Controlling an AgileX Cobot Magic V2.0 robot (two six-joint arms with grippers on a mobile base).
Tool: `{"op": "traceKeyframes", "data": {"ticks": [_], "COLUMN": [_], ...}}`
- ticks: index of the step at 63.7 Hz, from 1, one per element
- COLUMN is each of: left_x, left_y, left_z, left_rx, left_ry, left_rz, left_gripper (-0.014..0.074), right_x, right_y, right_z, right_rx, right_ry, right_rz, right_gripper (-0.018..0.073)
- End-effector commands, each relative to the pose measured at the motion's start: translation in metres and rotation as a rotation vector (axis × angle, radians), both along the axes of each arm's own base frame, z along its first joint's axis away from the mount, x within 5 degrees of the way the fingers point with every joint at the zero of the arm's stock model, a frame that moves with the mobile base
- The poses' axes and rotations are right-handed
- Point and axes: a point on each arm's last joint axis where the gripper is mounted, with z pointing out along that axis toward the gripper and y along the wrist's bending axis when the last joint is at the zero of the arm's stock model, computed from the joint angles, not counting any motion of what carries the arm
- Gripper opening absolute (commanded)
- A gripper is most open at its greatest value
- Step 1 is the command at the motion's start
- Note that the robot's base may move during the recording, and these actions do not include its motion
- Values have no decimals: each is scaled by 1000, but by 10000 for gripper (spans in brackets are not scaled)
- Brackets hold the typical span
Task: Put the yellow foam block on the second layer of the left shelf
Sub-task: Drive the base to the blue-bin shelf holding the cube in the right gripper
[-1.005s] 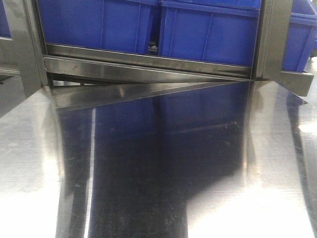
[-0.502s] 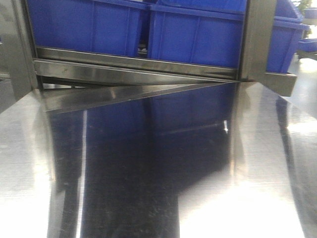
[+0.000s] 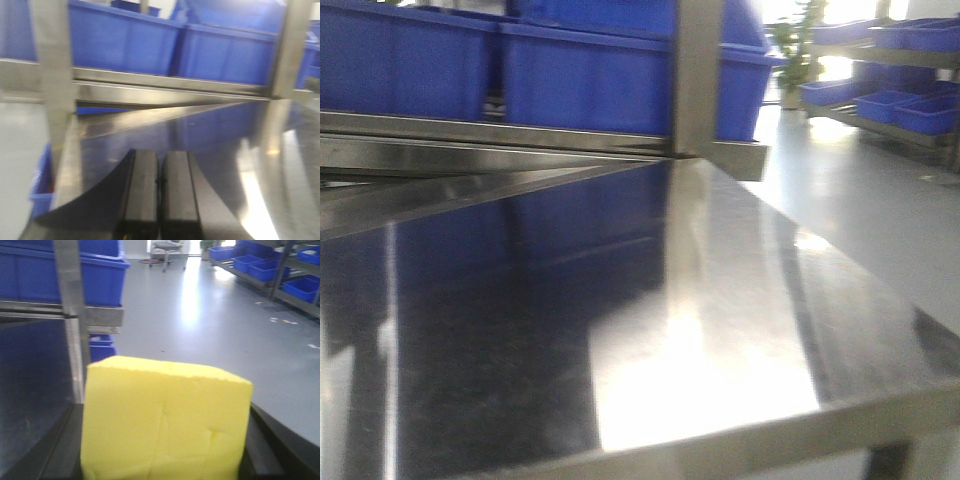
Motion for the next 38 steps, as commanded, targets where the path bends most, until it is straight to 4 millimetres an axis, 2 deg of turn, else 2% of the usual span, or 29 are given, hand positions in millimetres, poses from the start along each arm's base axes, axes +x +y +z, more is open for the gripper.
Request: {"op": "traceKeyframes", "data": {"ticks": [1, 38], "left_x": [0, 0], "left_y": [-1, -1], "left_z": [-1, -1], "left_rx": [-15, -15], "left_ry": [-67, -67], "left_rz": [-11, -11], "left_gripper": [137, 137], "right_x": [-5, -5], "right_y": [0, 0], "right_z": [17, 17], "right_rx": [-23, -23], "right_ry": [-124, -124], "right_rz": [-1, -1], "right_gripper": [328, 328]}}
